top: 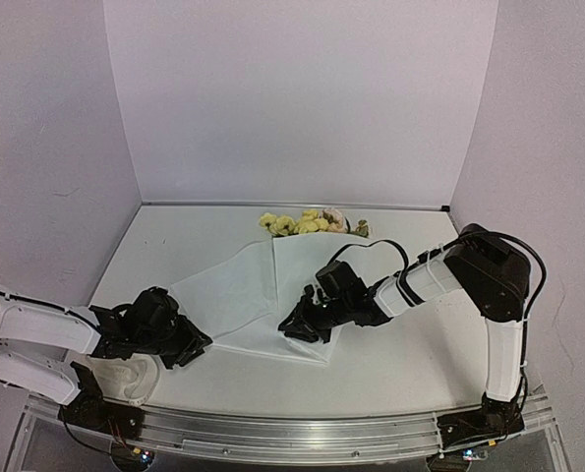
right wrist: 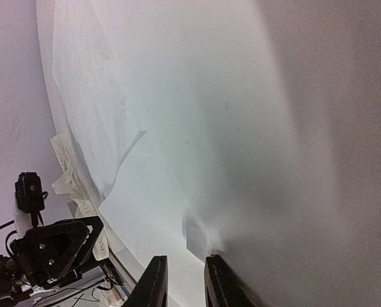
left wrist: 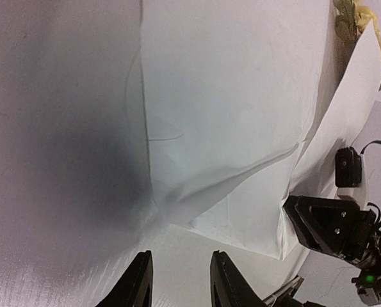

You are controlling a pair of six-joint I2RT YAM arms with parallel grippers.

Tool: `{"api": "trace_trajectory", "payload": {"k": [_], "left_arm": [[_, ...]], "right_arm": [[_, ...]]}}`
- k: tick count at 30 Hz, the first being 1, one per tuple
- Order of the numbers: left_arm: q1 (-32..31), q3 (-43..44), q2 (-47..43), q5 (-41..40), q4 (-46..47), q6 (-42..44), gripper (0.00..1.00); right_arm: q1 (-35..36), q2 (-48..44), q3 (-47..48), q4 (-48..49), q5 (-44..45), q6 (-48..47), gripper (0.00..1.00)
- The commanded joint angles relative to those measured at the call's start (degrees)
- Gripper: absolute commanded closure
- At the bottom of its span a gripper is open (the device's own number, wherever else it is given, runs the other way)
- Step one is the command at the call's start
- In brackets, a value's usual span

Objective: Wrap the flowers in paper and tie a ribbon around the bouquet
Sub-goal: Fold the 2/3-folded wrapping paper at the center of the board.

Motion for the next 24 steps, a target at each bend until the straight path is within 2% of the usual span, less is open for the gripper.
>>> {"api": "trace_trajectory", "payload": {"k": [1,6,15,24], "left_arm": [[-0.09,-0.90,-0.45,-2.59,1.74,-8.09,0.68],[-0.11,-1.80,2.45,-4.40,5.39,-10.08,0.67],[-0.28,-2.43,9.28,-4.88,10.67,-13.39,0.75],[-0.31,-1.15,11.03,-7.81,10.53,-10.55,0.92]], "right_arm": [[0.10,2.14,0.12,-1.97,1.25,-1.06,0.79],[0.12,2.59,0.79,-1.96,1.07,-0.86,0.79],[0.10,2.43,0.85,-1.96,0.81,-1.11,0.80],[0.09,2.58,0.99,-1.96,0.64,-1.12,0.80]]}}
